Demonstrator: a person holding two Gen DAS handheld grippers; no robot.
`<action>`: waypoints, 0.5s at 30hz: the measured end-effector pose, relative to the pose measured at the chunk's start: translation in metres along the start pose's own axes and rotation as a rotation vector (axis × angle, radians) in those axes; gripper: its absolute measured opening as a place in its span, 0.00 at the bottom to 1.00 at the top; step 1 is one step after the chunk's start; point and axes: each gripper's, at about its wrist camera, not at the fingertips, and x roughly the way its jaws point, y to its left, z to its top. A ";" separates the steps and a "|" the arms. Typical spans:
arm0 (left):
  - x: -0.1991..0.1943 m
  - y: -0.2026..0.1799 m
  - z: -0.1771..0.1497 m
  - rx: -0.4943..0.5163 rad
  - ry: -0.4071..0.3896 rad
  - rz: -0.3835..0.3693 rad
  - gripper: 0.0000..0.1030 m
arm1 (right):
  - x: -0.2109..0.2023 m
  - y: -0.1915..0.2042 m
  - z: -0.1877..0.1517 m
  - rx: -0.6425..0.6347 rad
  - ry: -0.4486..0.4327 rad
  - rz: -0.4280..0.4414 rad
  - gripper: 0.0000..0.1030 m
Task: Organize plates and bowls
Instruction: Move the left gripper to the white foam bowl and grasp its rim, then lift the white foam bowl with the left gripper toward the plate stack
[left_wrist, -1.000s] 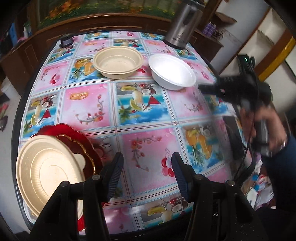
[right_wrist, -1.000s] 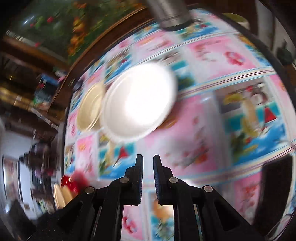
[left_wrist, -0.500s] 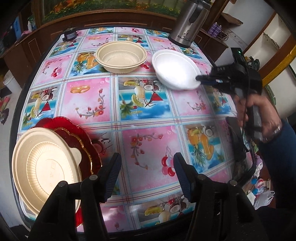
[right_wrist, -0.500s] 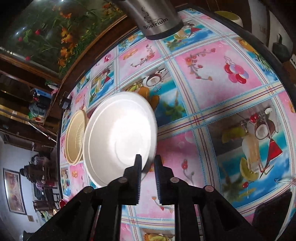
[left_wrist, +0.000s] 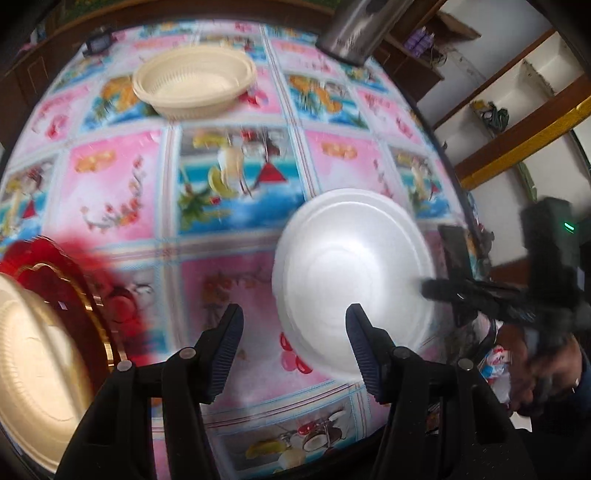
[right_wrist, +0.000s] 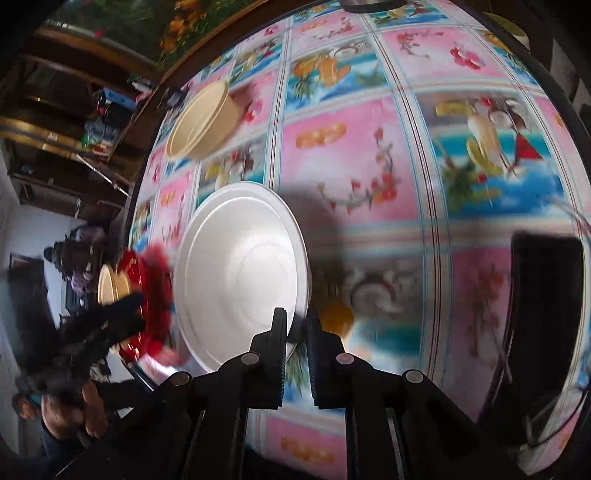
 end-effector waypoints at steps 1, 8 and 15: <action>0.007 0.000 -0.001 -0.001 0.016 0.011 0.47 | -0.001 -0.001 -0.005 0.005 0.000 0.005 0.11; 0.035 -0.011 -0.004 0.029 0.071 -0.008 0.15 | -0.006 -0.013 -0.026 0.040 -0.010 0.005 0.11; 0.026 -0.029 -0.001 0.101 0.034 0.033 0.15 | -0.016 -0.012 -0.028 0.046 -0.040 -0.002 0.11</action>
